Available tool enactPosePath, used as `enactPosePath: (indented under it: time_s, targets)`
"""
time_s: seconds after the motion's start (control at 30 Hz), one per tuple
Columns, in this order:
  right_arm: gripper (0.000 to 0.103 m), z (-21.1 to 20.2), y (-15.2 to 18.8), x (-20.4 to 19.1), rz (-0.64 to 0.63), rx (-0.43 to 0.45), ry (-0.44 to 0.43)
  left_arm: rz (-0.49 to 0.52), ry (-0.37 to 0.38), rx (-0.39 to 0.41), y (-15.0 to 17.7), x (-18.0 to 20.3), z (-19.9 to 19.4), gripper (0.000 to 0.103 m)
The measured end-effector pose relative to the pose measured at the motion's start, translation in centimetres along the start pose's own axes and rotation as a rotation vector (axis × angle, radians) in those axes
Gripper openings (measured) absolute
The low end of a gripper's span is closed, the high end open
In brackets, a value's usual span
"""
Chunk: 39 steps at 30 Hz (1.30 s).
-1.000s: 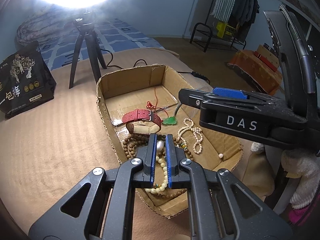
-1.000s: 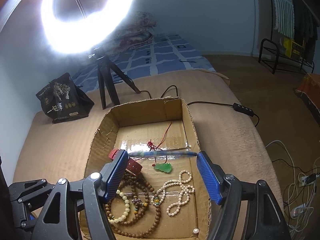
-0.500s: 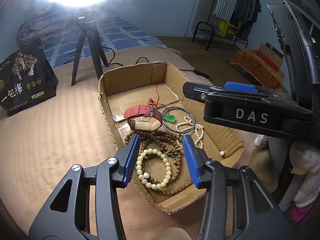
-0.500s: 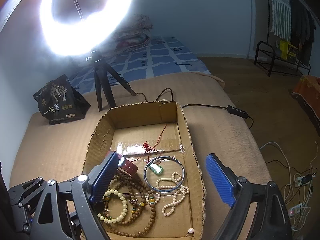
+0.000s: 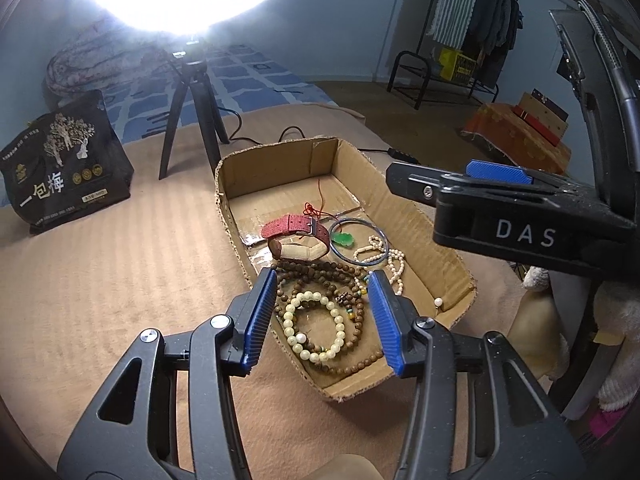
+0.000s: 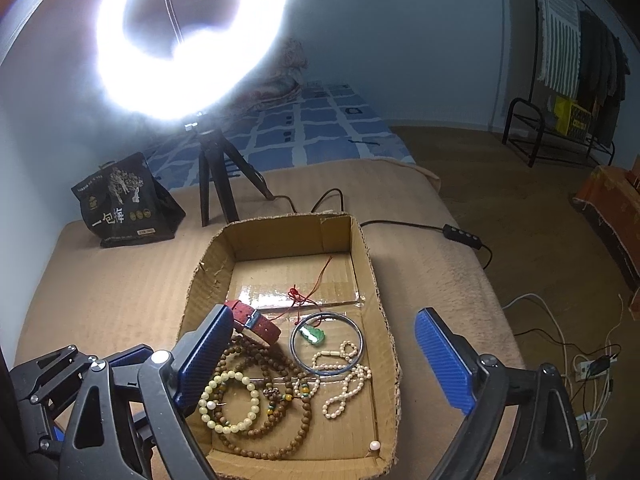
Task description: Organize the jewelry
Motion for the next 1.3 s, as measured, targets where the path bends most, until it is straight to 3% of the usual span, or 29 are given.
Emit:
enactPosePath:
  time_s: [0.8, 0.87, 0.93, 1.1, 1.23, 1.3]
  targets:
    - [0.103, -10.6, 0.8, -2.2, -0.044, 0.099, 0.020, 0.030, -0.032, 0.133, 1.2, 0.4, -11.8, 0.049]
    - [0.103, -11.3, 1.0, -2.4, -0.043, 0.105, 0.013, 0.032, -0.038, 0.146, 1.4, 0.4, -12.7, 0.052]
    - [0.103, -12.1, 1.2, -2.5, -0.049, 0.112, 0.017, 0.032, -0.049, 0.166, 1.7, 0.4, -13.7, 0.062]
    - [0.103, -13.2, 1.8, -2.9, -0.050, 0.121, 0.019, 0.028, -0.053, 0.182, 2.3, 0.5, -15.4, 0.064]
    - [0.103, -13.9, 2.2, -3.0, -0.056, 0.134, 0.032, 0.031, -0.073, 0.208, 2.5, 0.5, -16.3, 0.081]
    - [0.103, -14.0, 2.5, -3.0, -0.057, 0.139, 0.038, 0.029, -0.079, 0.220, 2.6, 0.5, -16.9, 0.082]
Point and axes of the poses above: each gripper's, at about its wrist camera, not at the fingertips, and z roughly the way its jaws point, x to its right, y to its underside, the point moved 10 cm from there along z, roughly the way its jaws point, and after that the axes turned 1 degree about z, right-handed, at the moved point
